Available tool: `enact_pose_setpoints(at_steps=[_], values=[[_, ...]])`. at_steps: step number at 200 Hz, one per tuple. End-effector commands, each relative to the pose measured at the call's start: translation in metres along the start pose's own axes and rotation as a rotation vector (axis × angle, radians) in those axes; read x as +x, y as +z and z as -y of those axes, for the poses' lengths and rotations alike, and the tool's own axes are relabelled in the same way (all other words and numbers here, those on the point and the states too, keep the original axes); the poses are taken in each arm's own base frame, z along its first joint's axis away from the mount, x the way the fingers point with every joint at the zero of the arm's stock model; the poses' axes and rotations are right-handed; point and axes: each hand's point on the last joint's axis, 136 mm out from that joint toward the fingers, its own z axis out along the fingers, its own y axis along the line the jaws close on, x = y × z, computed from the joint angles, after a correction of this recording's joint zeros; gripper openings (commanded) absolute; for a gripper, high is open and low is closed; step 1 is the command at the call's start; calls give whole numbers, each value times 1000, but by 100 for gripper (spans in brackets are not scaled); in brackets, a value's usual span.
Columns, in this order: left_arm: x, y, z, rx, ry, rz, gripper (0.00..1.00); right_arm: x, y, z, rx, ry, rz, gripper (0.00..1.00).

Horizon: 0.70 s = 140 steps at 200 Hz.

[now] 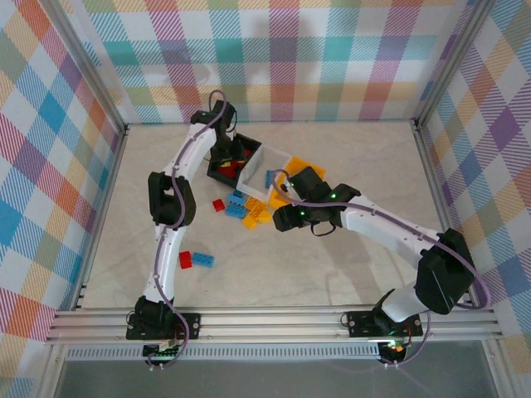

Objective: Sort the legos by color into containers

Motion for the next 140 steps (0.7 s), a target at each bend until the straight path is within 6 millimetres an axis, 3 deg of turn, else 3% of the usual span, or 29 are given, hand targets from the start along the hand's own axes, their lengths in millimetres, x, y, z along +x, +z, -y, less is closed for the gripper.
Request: enact_pose_setpoints(at_steps=[1, 32, 59, 77, 110, 140], values=[[-2, -67, 12, 43, 9, 70, 46, -5, 1, -35, -124, -103, 1, 65], [18, -105, 0, 7, 17, 96, 47, 10, 15, -92, -260, -340, -20, 66], [59, -130, -27, 0, -44, 104, 48, 24, 39, -131, -328, -566, -22, 68], [93, -141, -52, 5, -112, 100, 49, 45, 54, -163, -428, -827, 17, 69], [157, -155, -91, -31, -174, 83, 50, 50, 86, -192, -482, -926, 33, 70], [197, -159, -117, -52, -224, 70, 50, 52, 116, -212, -490, -986, 33, 71]])
